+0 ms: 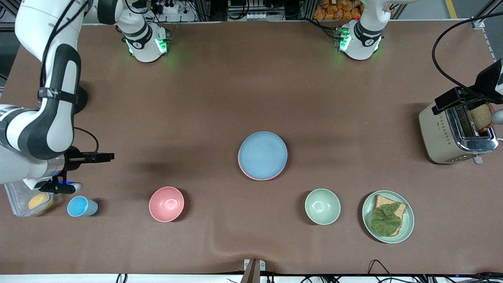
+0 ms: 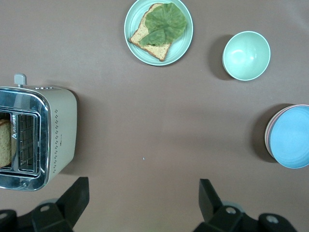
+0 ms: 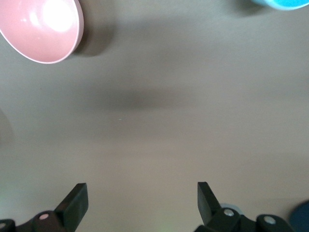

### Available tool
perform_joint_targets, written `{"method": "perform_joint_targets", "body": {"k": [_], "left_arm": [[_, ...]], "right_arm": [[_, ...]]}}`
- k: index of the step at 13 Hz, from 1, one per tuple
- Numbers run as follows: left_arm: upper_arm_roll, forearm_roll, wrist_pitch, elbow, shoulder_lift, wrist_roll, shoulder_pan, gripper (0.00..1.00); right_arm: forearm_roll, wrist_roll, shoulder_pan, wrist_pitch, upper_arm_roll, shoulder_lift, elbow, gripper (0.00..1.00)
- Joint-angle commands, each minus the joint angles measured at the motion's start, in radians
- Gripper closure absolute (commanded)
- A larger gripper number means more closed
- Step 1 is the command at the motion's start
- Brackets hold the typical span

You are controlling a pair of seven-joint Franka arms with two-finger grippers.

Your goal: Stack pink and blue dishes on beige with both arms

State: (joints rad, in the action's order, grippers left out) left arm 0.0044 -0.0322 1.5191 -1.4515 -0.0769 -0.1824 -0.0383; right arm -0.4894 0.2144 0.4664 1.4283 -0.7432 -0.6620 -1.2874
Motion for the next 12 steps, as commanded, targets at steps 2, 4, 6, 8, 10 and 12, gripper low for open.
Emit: {"method": "perform_joint_targets", "body": {"k": [2,4,6,8,10,12], "left_arm": [[0.005,-0.003,-0.020,0.020,0.000,0.014,-0.003,0.00],[0.006,-0.003,-0.020,0.020,0.002,0.014,-0.003,0.00],[0.006,-0.003,-0.028,0.020,0.002,0.015,-0.003,0.00],[0.006,-0.003,-0.030,0.020,0.002,0.014,-0.003,0.00],[0.008,-0.003,-0.036,0.020,0.002,0.014,-0.003,0.00],[0.008,-0.003,-0.043,0.020,0.002,0.014,-0.002,0.00]], "right_arm": [[0.280,-0.117,-0.164,0.020,0.314,0.237,-0.075,0.00],[0.348,-0.142,-0.245,0.014,0.427,0.318,-0.105,0.00],[0.377,-0.158,-0.346,0.014,0.533,0.408,-0.151,0.00],[0.408,-0.170,-0.411,0.008,0.593,0.479,-0.173,0.00],[0.413,-0.170,-0.449,-0.028,0.619,0.525,-0.170,0.00],[0.436,-0.187,-0.434,-0.043,0.619,0.548,-0.167,0.00]]}}
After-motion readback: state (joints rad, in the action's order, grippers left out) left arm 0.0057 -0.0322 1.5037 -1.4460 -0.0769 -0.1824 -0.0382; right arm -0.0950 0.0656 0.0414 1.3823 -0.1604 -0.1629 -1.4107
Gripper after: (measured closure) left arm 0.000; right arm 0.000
